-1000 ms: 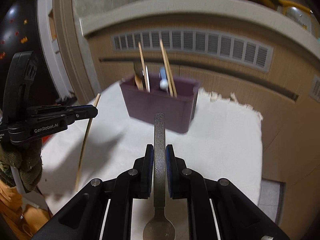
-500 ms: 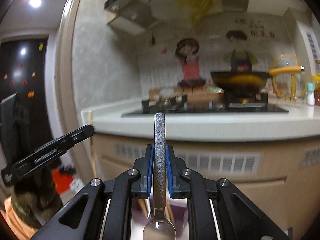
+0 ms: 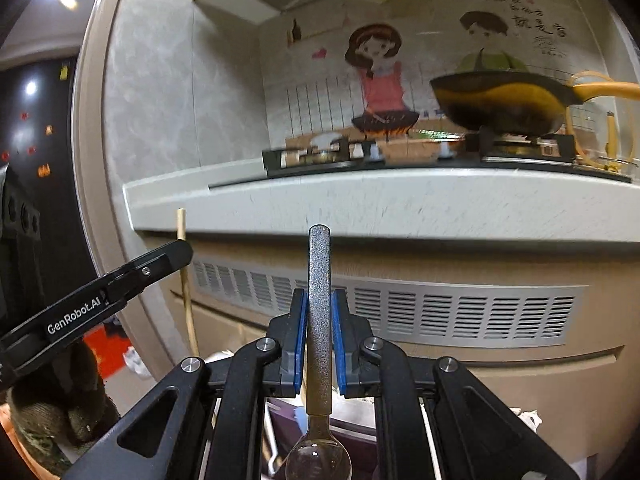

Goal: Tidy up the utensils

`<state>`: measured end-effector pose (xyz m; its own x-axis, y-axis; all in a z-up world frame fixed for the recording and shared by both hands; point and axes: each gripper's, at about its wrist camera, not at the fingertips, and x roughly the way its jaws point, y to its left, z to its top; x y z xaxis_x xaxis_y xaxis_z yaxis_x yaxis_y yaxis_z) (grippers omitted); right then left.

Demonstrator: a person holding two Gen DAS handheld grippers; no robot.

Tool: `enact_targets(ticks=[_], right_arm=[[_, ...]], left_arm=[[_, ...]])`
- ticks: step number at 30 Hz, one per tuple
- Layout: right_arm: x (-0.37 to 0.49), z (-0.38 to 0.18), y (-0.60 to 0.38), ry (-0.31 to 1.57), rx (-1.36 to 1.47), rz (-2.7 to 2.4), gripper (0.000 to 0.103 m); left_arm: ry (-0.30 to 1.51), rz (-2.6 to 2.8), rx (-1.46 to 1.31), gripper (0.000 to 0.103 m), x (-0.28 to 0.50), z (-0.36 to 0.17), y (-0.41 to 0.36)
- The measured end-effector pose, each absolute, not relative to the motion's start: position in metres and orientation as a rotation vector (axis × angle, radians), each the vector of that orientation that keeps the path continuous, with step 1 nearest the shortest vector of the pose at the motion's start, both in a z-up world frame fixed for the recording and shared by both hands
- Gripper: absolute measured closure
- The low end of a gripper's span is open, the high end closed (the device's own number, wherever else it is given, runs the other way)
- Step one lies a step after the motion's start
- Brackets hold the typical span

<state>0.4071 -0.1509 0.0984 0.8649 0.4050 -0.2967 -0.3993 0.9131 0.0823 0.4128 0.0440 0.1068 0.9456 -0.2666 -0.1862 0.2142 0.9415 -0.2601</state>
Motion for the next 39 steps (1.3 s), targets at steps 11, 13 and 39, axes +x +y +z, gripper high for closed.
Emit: enact_targets(ticks=[11,13,39], right_arm=[[0.443,0.035,-0.147,0.37,-0.044,0.397,0.091],[0.445,0.024,-0.146,0.39,-0.054,0.396,0.091],[0.225,0.012,-0.2,0.569,-0.01,0.26,0.01]], left_arm=[[0.324,-0.258,-0.257,0.097,0.44,0.035,0.037],[0.342,-0.256,-0.249,0.097,0.439,0.026,0.035],[0.479,-0.134,-0.141,0.013,0.217,0.002,0.024]])
